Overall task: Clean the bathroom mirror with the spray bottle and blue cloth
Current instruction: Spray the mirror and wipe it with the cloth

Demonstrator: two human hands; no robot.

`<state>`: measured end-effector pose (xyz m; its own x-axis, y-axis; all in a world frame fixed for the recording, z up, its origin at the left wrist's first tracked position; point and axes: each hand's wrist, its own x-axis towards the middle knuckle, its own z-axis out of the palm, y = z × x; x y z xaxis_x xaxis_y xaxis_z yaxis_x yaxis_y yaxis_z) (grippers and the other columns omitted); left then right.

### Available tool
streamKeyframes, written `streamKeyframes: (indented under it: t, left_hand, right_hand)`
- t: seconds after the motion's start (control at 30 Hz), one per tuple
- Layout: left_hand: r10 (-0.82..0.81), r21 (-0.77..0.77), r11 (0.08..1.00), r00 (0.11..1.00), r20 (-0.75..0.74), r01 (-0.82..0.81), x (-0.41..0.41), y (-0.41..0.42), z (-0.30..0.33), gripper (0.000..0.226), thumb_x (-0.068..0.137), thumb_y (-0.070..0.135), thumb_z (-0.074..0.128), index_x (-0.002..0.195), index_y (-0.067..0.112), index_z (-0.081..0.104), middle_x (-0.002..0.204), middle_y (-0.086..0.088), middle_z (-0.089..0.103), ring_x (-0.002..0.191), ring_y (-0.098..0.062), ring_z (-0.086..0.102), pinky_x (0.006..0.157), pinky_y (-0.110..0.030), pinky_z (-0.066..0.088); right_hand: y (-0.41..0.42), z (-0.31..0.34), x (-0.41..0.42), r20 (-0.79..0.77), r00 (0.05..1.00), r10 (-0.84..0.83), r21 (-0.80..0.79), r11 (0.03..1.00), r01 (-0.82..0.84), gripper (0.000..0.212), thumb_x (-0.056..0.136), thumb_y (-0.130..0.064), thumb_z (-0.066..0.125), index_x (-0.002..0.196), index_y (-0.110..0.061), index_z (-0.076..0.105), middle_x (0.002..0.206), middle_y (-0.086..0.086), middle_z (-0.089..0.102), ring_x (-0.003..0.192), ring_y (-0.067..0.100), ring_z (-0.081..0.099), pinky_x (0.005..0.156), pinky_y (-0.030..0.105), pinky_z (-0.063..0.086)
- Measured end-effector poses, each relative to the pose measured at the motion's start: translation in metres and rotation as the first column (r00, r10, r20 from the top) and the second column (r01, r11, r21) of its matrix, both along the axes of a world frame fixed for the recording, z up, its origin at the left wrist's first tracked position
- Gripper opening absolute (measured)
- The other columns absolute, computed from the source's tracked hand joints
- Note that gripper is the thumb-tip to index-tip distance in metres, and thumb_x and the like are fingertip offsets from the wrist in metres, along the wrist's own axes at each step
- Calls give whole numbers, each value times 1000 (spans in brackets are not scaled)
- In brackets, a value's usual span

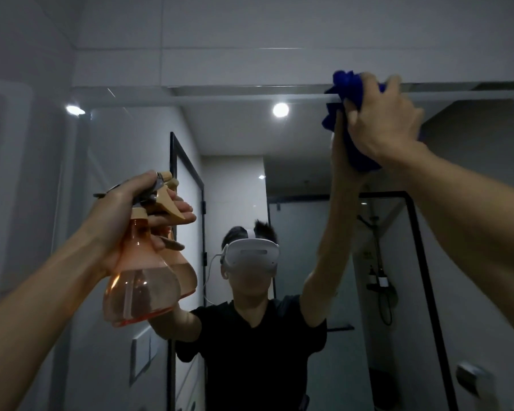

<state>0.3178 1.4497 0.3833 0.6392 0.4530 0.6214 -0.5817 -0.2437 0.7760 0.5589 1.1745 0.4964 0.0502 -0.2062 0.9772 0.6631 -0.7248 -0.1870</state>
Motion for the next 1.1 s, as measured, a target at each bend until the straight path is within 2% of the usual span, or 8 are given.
streamKeyframes:
  t: [0.1, 0.27, 0.37, 0.5, 0.6, 0.7, 0.87, 1.1]
  left_hand:
    - [2, -12, 1000, 1000, 6, -2, 1, -2, 1, 43, 95, 43, 56, 114, 7, 69, 107, -20, 76, 90, -32, 77, 38, -31, 54]
    - [1, 2, 1000, 1000, -21, -1, 0, -1, 0, 50, 95, 44, 56, 117, 0, 67, 109, -22, 75, 94, -33, 76, 40, -27, 55]
    - [-3, 1, 1000, 1000, -21, 3, -2, -1, -2, 49, 95, 44, 57, 118, 1, 67, 110, -23, 74, 96, -34, 75, 41, -30, 56]
    - [6, 5, 1000, 1000, 7, -6, -3, -3, -3, 47, 95, 44, 57, 118, 4, 67, 107, -20, 75, 98, -34, 75, 40, -27, 54]
    - [8, -14, 1000, 999, 35, -8, -2, -6, -3, 46, 96, 42, 57, 118, 3, 67, 111, -23, 74, 96, -34, 75, 41, -24, 53]
    - [-5, -50, 999, 999, 54, 7, 0, -8, -4, 52, 96, 40, 57, 123, -4, 64, 114, -26, 72, 94, -34, 76, 42, -22, 53]
    - [16, -35, 999, 998, 57, -14, 0, -6, -3, 52, 95, 39, 58, 121, -6, 64, 113, -25, 73, 92, -33, 76, 40, -22, 51]
    - [12, -18, 1000, 998, 59, -11, 2, -4, -3, 52, 97, 40, 56, 117, -7, 65, 109, -24, 74, 92, -34, 76, 40, -21, 52]
  right_hand:
    - [37, 12, -35, -1, 999, 48, -31, 998, -48, 44, 95, -36, 48, 135, -19, 40, 125, 18, 45, 100, 43, 56, 83, 53, 46]
    - [109, -36, -86, 214, 971, 109, -309, 950, -39, 47, 93, -39, 51, 136, -22, 45, 120, 11, 50, 96, 33, 58, 67, 39, 35]
    - [113, -86, -86, 312, 942, 120, -382, 924, 9, 48, 93, -41, 55, 135, -19, 49, 110, 7, 54, 85, 22, 58, 60, 32, 34]
    - [76, -140, -54, 273, 947, 172, -475, 880, -22, 56, 91, -48, 58, 138, -20, 47, 106, 7, 54, 78, 20, 55, 56, 30, 47]
    - [30, -138, -24, 173, 980, 98, -364, 931, -29, 57, 92, -53, 44, 141, -24, 42, 102, 11, 49, 71, 22, 51, 54, 36, 51]
    - [-5, -100, 2, 87, 995, 53, -194, 980, -35, 55, 94, -52, 37, 141, -25, 38, 103, 14, 45, 72, 26, 49, 62, 36, 44]
    - [1, -32, -1, -15, 998, 56, 35, 998, -55, 44, 98, -45, 41, 135, -21, 39, 119, 19, 47, 92, 38, 57, 80, 48, 40]
    - [78, -3, -62, 44, 988, 151, -49, 988, -149, 45, 97, -42, 46, 137, -22, 39, 125, 15, 45, 100, 37, 56, 83, 52, 47]
